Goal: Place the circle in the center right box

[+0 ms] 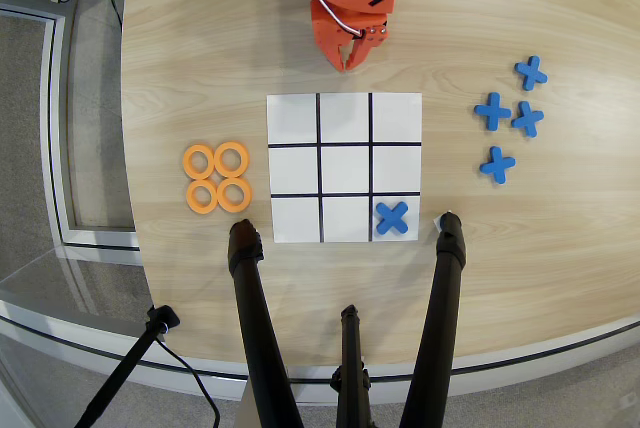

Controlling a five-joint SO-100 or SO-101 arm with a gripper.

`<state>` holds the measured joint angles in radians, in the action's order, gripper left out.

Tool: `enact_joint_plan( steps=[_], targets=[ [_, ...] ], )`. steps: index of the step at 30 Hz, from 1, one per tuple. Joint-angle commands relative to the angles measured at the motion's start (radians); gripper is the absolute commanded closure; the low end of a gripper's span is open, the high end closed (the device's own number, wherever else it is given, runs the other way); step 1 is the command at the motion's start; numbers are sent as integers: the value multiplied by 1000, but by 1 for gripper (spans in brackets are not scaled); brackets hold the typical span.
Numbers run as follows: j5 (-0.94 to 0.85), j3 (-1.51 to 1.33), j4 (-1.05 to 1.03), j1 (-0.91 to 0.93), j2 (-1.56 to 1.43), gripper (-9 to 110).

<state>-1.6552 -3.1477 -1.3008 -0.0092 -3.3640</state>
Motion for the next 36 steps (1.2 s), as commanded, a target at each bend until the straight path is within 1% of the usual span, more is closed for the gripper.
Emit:
enact_joint_plan(
  steps=[1, 9, 15, 20, 24, 25, 26, 28, 33, 36],
  targets=[
    [57, -55, -11, -66, 6, 102],
    [54, -55, -9, -32, 6, 102],
    [66, -55, -9, -40, 6, 102],
    [81, -34, -11, -35, 11, 95],
    [98, 120, -80, -29, 106, 95],
    [110, 164, -91, -28, 138, 94],
    [117, 207, -97, -28, 172, 90],
    [120, 288, -100, -15, 233, 90],
    [124, 480, -64, 46, 422, 88],
    [137, 577, -9, 89, 543, 88]
  ],
)
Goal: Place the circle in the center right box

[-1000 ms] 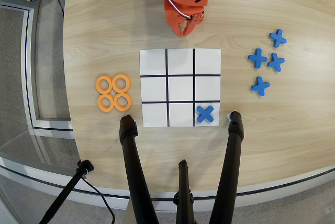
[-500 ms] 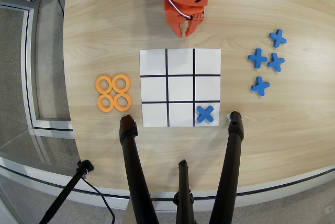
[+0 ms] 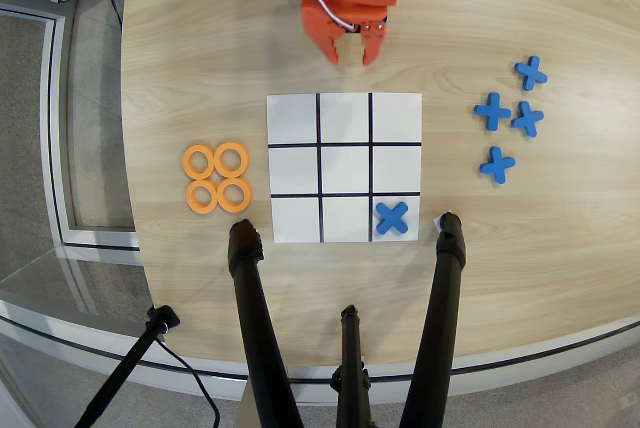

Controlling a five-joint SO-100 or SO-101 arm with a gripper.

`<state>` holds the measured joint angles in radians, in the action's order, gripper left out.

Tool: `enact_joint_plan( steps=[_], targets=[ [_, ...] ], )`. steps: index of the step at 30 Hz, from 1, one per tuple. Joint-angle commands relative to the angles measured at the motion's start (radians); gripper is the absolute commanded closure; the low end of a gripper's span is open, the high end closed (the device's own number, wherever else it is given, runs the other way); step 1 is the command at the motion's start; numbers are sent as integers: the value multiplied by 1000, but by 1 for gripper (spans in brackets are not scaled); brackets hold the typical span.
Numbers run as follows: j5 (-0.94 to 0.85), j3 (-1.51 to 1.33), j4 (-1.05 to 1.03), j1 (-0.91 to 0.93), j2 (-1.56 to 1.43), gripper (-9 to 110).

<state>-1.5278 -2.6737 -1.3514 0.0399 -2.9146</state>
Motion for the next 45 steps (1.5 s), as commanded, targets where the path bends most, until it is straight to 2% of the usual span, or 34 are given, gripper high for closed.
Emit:
enact_joint_plan(
  steps=[1, 7, 21, 45],
  targets=[
    [14, 129, 66, 55, 133, 88],
    [28, 236, 258, 135, 362, 88],
    [37, 459, 471, 278, 782, 88],
    [66, 916, 396, 411, 1312, 88]
  ],
)
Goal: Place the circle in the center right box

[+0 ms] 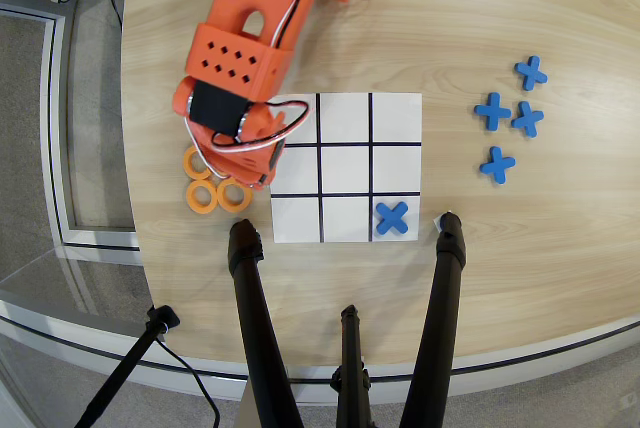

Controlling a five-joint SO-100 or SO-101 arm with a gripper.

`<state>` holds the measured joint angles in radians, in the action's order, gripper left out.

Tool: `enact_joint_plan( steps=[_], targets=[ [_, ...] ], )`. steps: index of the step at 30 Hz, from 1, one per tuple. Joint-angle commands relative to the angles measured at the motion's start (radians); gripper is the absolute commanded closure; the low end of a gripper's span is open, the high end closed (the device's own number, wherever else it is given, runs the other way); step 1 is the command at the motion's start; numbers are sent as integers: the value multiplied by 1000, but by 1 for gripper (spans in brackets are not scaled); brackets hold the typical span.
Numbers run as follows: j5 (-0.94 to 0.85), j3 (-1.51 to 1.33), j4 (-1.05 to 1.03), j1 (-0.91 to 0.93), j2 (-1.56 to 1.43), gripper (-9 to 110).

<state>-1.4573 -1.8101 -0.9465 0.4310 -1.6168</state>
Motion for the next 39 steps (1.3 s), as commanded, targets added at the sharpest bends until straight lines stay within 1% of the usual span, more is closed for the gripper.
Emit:
enact_joint_plan(
  steps=[1, 22, 32, 39],
  targets=[
    [-5, 58, -9, 28, 28, 88],
    [-11, 164, -8, 74, 225, 88],
    [-77, 101, 31, 74, 232, 88],
    [-100, 38, 140, 74, 232, 88]
  ],
)
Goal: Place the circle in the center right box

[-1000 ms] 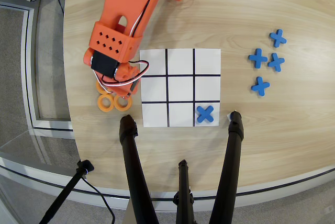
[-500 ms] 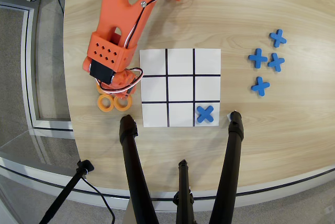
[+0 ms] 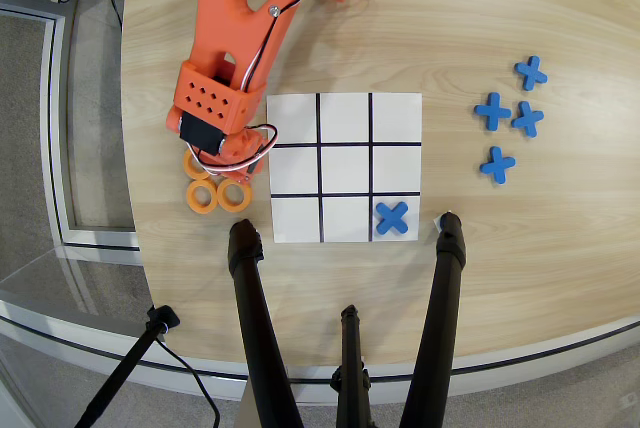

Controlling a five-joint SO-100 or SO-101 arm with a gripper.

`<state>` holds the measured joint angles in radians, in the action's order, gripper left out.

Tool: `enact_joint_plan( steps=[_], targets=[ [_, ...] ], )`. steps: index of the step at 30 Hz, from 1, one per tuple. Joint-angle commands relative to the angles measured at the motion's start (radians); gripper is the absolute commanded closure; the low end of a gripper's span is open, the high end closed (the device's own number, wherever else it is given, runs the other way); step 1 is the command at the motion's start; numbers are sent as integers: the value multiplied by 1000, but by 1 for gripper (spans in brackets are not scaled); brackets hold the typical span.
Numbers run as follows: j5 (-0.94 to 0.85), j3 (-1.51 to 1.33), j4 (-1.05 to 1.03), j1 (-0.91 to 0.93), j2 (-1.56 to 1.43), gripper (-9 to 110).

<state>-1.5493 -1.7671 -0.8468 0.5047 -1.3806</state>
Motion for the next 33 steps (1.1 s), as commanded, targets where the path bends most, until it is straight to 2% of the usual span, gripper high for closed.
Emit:
enact_joint_plan(
  steps=[1, 13, 23, 28, 33],
  targets=[
    [-11, -11, 54, 2, -5, 88],
    [-75, -120, 196, 21, -15, 88],
    [-106, -224, 233, 31, -35, 89],
    [-106, -305, 233, 23, -66, 101],
    [-61, -327, 230, 12, -95, 102]
  ],
)
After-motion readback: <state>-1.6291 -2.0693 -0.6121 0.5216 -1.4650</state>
